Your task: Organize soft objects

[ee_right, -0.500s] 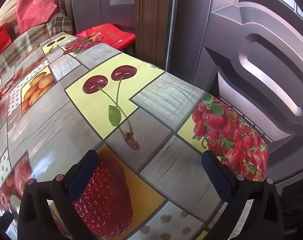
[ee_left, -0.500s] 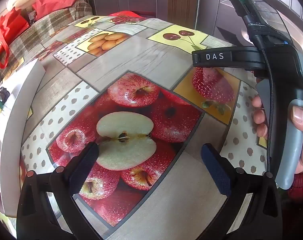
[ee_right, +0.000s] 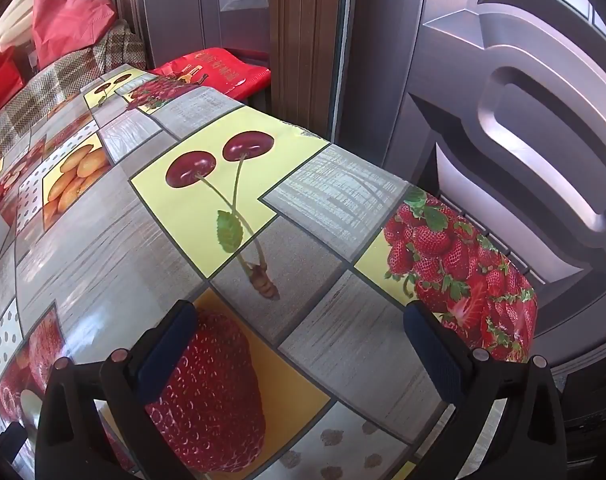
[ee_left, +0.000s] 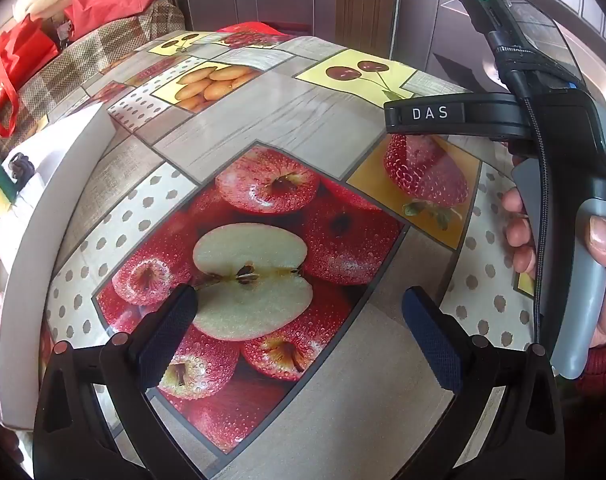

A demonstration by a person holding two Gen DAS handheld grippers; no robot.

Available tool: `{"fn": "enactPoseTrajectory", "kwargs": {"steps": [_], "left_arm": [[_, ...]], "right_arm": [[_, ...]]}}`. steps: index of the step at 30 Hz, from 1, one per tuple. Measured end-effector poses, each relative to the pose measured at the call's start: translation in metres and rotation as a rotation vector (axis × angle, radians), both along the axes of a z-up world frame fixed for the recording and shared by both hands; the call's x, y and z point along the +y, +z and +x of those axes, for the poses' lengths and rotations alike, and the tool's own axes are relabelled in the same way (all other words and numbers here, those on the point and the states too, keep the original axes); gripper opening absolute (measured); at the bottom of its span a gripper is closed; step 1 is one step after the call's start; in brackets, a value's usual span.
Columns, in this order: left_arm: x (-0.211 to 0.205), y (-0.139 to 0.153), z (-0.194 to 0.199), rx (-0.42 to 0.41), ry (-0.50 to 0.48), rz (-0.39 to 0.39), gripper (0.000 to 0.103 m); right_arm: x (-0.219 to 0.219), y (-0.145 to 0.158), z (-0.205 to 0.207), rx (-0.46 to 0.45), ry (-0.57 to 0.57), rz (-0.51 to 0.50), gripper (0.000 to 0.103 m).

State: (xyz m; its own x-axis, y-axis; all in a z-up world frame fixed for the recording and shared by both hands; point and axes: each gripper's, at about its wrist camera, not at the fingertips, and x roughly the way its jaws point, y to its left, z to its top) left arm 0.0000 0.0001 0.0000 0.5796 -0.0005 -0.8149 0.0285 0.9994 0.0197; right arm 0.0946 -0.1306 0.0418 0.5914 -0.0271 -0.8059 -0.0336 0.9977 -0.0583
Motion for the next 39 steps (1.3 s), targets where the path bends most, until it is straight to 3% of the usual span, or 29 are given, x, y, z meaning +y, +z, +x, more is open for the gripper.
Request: {"fn": "enactPoseTrajectory", "kwargs": {"steps": [39], "left_arm": [[0.0003,-0.0006,0.0007,0.000,0.000,0.000,0.102]], "right_arm": [[0.0012,0.0002,-0.0007,0.001,0.000,-0.006,0.103]]}}
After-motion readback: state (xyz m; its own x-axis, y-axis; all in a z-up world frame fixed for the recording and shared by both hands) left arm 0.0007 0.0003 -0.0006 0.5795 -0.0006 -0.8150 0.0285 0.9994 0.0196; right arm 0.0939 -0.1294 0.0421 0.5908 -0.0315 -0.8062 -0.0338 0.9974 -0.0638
